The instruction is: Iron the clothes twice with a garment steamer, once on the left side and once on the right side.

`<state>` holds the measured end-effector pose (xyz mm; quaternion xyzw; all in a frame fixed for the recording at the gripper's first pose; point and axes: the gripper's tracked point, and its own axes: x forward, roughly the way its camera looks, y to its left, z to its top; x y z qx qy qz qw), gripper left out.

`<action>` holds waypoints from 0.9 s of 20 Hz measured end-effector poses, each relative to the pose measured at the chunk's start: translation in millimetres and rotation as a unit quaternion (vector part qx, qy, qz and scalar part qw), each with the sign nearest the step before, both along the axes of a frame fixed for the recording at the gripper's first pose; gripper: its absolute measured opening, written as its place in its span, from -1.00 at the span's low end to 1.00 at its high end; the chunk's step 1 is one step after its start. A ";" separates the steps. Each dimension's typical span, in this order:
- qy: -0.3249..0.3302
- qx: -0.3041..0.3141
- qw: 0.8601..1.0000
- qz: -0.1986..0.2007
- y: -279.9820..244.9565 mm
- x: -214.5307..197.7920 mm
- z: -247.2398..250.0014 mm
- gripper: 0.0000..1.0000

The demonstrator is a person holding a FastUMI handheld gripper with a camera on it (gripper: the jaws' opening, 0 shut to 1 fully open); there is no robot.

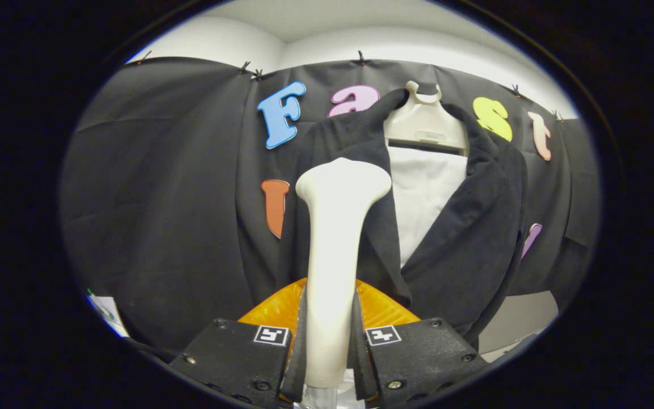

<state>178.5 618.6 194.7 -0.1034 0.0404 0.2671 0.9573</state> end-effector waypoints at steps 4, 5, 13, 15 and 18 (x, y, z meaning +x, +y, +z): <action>0.024 -0.018 1.000 0.008 -3.9 -2.1 -32.5 -0.27; 0.031 -0.020 0.999 0.008 -7.6 -1.2 -40.8 -0.28; 0.073 -0.038 0.997 -0.001 -33.3 -1.2 -107.3 -0.27; 0.087 -0.042 0.995 -0.002 -37.8 -0.9 -123.4 -0.28; 0.100 -0.044 0.994 -0.004 -41.8 2.1 -143.4 -0.28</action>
